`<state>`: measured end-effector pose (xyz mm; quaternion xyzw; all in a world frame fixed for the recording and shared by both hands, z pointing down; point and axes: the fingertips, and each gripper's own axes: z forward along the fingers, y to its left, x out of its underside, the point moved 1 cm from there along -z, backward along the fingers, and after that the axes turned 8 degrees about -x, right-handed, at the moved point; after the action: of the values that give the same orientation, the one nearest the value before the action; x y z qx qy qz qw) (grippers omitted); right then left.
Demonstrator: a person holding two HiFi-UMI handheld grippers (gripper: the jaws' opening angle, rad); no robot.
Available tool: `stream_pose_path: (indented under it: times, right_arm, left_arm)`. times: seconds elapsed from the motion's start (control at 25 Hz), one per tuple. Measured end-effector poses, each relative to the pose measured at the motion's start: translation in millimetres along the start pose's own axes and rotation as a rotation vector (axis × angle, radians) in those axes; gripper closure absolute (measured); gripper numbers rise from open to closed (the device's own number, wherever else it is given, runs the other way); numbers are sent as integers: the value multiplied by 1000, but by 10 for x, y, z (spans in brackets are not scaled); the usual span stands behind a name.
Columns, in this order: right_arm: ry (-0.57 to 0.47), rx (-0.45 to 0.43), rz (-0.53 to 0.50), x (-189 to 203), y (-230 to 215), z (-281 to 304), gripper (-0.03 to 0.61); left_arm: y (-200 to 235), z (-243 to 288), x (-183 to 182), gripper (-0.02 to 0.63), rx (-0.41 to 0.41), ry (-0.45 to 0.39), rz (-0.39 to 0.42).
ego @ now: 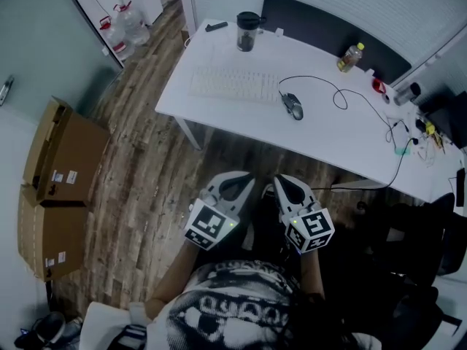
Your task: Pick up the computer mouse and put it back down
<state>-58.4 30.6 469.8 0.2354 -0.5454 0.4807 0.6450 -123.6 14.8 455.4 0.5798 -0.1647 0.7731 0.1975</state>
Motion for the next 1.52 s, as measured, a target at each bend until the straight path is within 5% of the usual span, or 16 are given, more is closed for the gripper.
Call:
stream_pose_path:
  times: [0.36, 0.76, 1.08, 1.52]
  right_arm:
    - [-9, -39, -2, -182, -611, 339, 586]
    - [38, -77, -41, -371, -1797, 750, 585]
    - [131, -77, -26, -104, -2565, 1071, 583]
    - [301, -9, 2, 488, -3311, 1684, 278]
  left_arm:
    - [323, 489, -97, 607, -65, 19, 2]
    - [657, 1531, -579, 607, -135, -2, 41]
    - [789, 2098, -614, 607, -184, 51, 30]
    - [948, 2400, -544, 607, -274, 108, 12]
